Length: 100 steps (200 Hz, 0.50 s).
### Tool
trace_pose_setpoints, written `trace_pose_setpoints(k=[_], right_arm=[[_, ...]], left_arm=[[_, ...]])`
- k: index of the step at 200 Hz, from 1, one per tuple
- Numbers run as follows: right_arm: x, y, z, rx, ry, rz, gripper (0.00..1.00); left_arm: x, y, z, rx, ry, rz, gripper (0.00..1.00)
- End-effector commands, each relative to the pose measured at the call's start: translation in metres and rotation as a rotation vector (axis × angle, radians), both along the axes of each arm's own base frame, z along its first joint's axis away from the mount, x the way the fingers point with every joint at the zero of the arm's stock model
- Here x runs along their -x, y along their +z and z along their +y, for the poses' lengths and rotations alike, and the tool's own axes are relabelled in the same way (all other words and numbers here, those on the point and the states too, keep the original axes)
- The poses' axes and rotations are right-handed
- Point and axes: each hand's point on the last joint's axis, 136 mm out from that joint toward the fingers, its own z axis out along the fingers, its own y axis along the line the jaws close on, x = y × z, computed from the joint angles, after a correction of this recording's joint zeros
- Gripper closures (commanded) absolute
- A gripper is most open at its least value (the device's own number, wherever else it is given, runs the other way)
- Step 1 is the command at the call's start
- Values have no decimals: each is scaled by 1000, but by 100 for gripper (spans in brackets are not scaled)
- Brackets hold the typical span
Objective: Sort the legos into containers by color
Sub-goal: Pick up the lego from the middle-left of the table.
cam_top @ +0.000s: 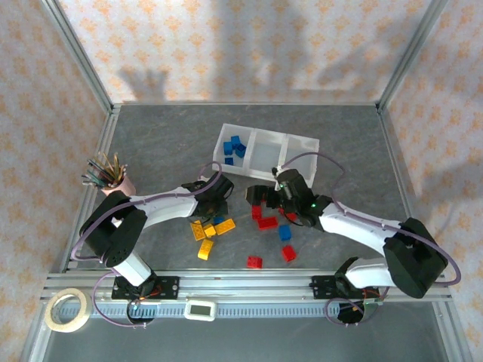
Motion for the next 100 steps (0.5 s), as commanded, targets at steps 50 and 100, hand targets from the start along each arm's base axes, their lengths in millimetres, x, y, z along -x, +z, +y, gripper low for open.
trace_pose_setpoints(k=[50, 100], right_arm=[[-9, 32, -6, -17, 10, -52, 0], [-28, 69, -22, -48, -23, -100, 0]], left_arm=[[-19, 40, -8, 37, 3, -111, 69], [-74, 104, -12, 9, -1, -263, 70]])
